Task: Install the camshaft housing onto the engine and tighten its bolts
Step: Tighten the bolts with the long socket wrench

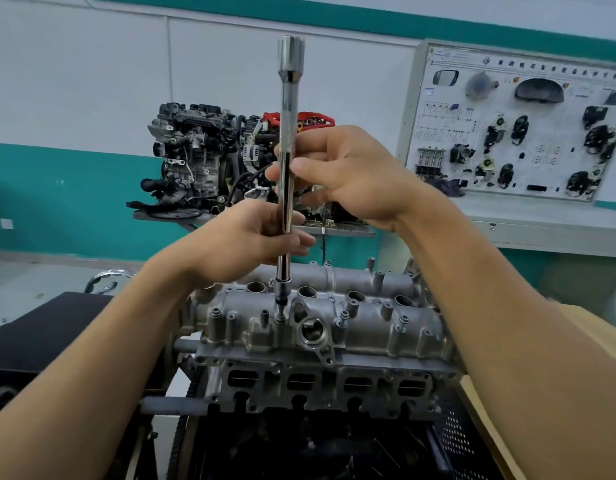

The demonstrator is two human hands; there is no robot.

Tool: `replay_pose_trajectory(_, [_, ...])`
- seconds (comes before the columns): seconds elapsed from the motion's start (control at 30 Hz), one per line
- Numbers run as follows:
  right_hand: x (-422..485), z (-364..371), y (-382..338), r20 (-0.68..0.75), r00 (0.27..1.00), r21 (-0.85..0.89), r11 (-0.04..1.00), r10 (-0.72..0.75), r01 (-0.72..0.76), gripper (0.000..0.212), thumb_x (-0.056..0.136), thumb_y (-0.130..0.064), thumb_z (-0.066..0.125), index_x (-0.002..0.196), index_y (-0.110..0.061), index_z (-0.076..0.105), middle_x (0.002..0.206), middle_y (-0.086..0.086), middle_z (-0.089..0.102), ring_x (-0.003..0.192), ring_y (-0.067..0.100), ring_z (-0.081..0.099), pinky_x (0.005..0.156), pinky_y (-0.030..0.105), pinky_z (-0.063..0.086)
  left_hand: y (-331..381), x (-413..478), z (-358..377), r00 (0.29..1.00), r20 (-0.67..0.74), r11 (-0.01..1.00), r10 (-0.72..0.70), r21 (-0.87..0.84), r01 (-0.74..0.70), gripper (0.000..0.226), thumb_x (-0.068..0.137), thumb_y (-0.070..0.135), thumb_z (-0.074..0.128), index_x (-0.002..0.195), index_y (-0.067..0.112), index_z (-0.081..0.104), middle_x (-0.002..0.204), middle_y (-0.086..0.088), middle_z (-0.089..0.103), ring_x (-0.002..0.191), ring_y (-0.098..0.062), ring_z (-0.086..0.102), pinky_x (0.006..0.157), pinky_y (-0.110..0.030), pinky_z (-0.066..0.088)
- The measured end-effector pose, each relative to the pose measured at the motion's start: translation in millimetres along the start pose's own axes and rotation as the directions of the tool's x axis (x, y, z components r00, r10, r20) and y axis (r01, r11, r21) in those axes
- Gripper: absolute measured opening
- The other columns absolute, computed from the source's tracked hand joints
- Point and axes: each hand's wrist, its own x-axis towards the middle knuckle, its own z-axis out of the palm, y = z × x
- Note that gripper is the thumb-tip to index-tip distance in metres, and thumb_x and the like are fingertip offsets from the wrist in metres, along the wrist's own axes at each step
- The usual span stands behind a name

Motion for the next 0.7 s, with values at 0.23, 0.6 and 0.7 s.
replay_pose_trajectory(0.23, [12, 19, 17, -0.432, 0.896, -0.115, 0.992, -0.101, 0.056, 0.023, 0.077, -0.024, 0.086, 0.091, -0.020, 0.068, 0.074, 0.001, 0.075, 0.062, 0.011, 0.066, 0.066, 0.034, 0.057, -11, 0, 55, 0.856, -0.509, 0.984, 0.083, -0.095, -0.152, 0.015, 0.094, 0.033, 0.067, 0.095, 0.018, 0.067, 0.076, 0.002, 0.074, 0.068, -0.012, 0.070, 0.067, -0.025, 0.057])
replay_pose_trajectory(0.6, [-8, 3, 11, 0.032, 0.999, 0.345, 0.938, 0.023, -0.033, 0.019, 0.106, -0.015, 0.043, 0.118, -0.004, 0.054, 0.102, 0.014, 0.073, 0.094, 0.029, 0.071, 0.079, 0.036, 0.059, -24, 36, 29, 0.897, 0.412, 0.715, 0.159, -0.674, 0.183, 0.049, 0.072, 0.053, 0.080, 0.065, 0.016, 0.049, 0.047, 0.001, 0.022, 0.038, -0.012, 0.015, 0.039, -0.020, 0.017])
replay_pose_trajectory(0.7, [-12, 0, 12, 0.032, 0.999, 0.278, 0.960, -0.010, 0.001, 0.015, 0.105, -0.009, 0.045, 0.109, -0.003, 0.058, 0.096, 0.012, 0.074, 0.091, 0.028, 0.074, 0.075, 0.032, 0.058, -26, 27, 33, 0.977, 0.187, 0.784, 0.103, -0.620, 0.036, 0.048, 0.076, 0.056, 0.075, 0.070, 0.014, 0.054, 0.053, -0.006, 0.047, 0.044, -0.018, 0.044, 0.049, -0.026, 0.039])
